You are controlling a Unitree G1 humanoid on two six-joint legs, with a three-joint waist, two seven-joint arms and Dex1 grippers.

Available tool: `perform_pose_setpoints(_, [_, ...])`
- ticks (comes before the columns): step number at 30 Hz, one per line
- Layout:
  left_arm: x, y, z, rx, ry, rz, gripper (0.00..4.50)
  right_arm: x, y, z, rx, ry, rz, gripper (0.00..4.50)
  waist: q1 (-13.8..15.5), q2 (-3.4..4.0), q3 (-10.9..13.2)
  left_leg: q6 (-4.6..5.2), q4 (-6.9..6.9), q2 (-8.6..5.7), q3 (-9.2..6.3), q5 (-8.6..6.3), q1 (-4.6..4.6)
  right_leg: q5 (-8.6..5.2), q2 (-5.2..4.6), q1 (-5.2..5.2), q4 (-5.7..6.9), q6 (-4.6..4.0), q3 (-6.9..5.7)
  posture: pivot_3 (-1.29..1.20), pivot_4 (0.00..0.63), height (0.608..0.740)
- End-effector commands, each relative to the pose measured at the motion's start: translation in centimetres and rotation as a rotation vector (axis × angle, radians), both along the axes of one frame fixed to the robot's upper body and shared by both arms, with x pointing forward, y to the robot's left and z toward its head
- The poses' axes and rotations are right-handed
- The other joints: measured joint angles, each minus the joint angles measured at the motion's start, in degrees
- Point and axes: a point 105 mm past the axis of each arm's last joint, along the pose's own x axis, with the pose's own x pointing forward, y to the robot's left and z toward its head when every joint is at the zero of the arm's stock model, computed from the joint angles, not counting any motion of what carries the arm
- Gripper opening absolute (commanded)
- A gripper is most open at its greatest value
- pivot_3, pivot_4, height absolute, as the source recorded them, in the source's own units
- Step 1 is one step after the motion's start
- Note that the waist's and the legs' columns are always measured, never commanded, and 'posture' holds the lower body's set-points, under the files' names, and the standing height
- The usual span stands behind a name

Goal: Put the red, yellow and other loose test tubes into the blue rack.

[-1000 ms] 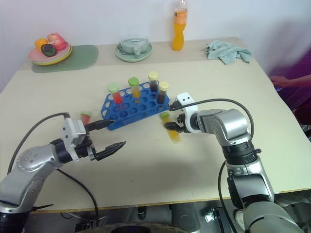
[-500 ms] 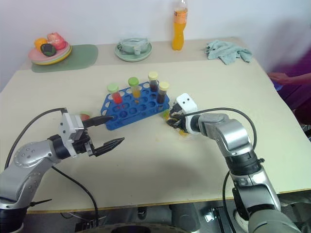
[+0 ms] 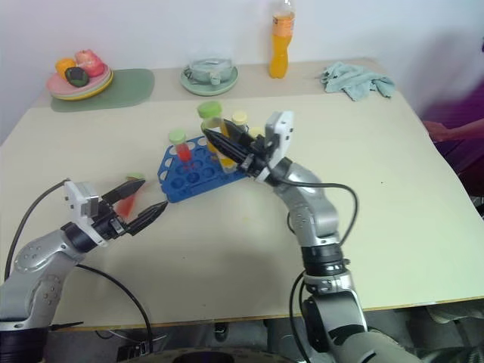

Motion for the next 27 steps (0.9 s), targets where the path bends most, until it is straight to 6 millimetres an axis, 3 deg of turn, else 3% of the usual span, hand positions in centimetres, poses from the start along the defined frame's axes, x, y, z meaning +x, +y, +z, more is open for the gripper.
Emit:
perform_pose_setpoints(1, [-0.1,1.1,1.1,0.002,-0.076,0.049,4.50,0.7,0.7,0.7,0.070,-0.083,-0.055,0.81,-0.04,0.00,0.00,-0.01,0.00,-0.01,0.00,0.00,0.04,0.00,0.00,0.00,-0.01,0.00,0.00,0.00,0.150,0.740])
perform_pose_setpoints(8, [-0.5,2.6,1.2,0.012,-0.101,0.118,4.50,2.5,2.0,-1.1,0.098,-0.087,-0.109,0.81,-0.35,0.01,0.00,-0.04,-0.11,0.00,0.00,0.00,0.27,0.00,0.02,0.02,0.06,-0.01,0.02,0.00,0.150,0.740])
perform_pose_setpoints(15, [-0.8,3.9,2.4,0.000,-0.142,0.177,4.50,3.3,2.7,-2.7,0.092,-0.064,-0.110,0.81,-0.40,0.01,0.01,-0.05,-0.11,0.00,0.00,0.01,0.32,0.00,0.04,0.05,0.09,-0.01,0.03,0.00,0.150,0.740])
perform_pose_setpoints(27, [-1.1,3.5,3.8,0.012,-0.155,0.181,4.50,4.7,3.0,-4.7,0.044,-0.006,-0.141,0.81,-0.48,0.02,0.01,-0.06,-0.12,0.00,0.00,0.01,0.37,0.00,0.05,0.06,0.14,-0.02,0.04,0.00,0.150,0.740])
